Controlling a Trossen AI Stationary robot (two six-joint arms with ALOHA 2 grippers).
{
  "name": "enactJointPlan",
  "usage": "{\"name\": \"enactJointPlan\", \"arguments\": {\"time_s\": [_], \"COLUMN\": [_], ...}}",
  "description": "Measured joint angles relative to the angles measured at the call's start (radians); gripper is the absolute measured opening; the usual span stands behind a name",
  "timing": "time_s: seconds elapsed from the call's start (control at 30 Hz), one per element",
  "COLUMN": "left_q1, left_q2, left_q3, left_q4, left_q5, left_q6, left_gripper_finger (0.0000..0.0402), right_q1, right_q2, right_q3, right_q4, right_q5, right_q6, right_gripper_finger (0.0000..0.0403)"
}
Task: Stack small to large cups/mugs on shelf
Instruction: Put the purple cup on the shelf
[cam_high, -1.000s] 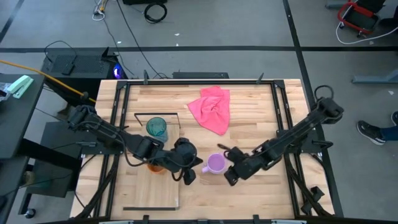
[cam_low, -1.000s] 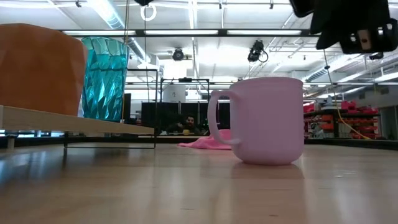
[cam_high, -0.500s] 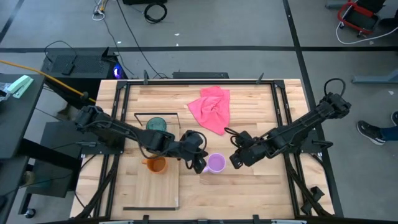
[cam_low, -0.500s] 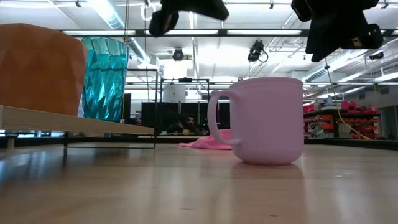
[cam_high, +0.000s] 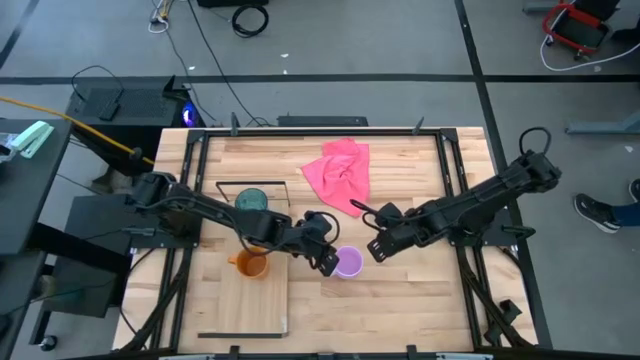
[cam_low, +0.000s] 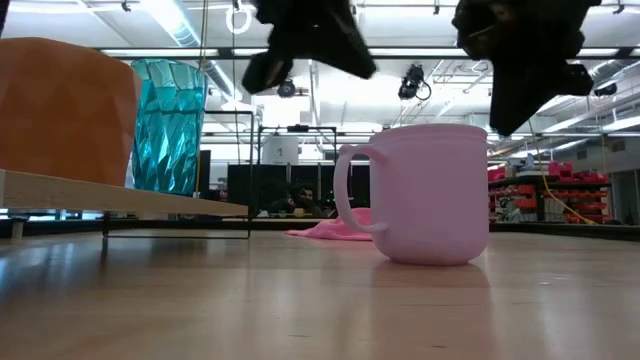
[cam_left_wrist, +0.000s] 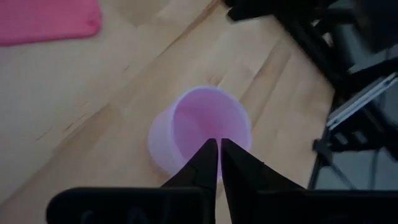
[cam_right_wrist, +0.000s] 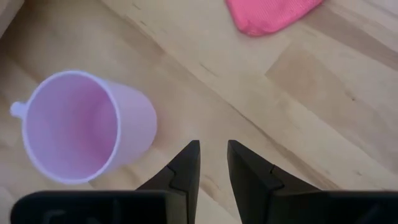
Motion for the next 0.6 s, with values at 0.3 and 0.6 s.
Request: {"name": "enactJointPlan", "arguments": {"time_s": [0.3, 0.6], "left_q1": [0.005, 0.002], "left_q2": [0.015, 0.017], "left_q3": [0.001, 0.000], "left_q4": [-0.025, -0.084], "left_q5": [0.027, 0.046], "left_q6": [-0.046, -0.059], "left_gripper_finger": [0.0029, 0.0034], "right_q1": [0.001, 0.011], "right_q2": [0.113, 0.225], "right_q3": [0.000, -0.001], "right_q4": [0.111, 0.278], "right_q5": [-0.033, -0.072], "right_q6": [-0.017, -0.011], "right_gripper_finger": [0.0089, 0.0089]}}
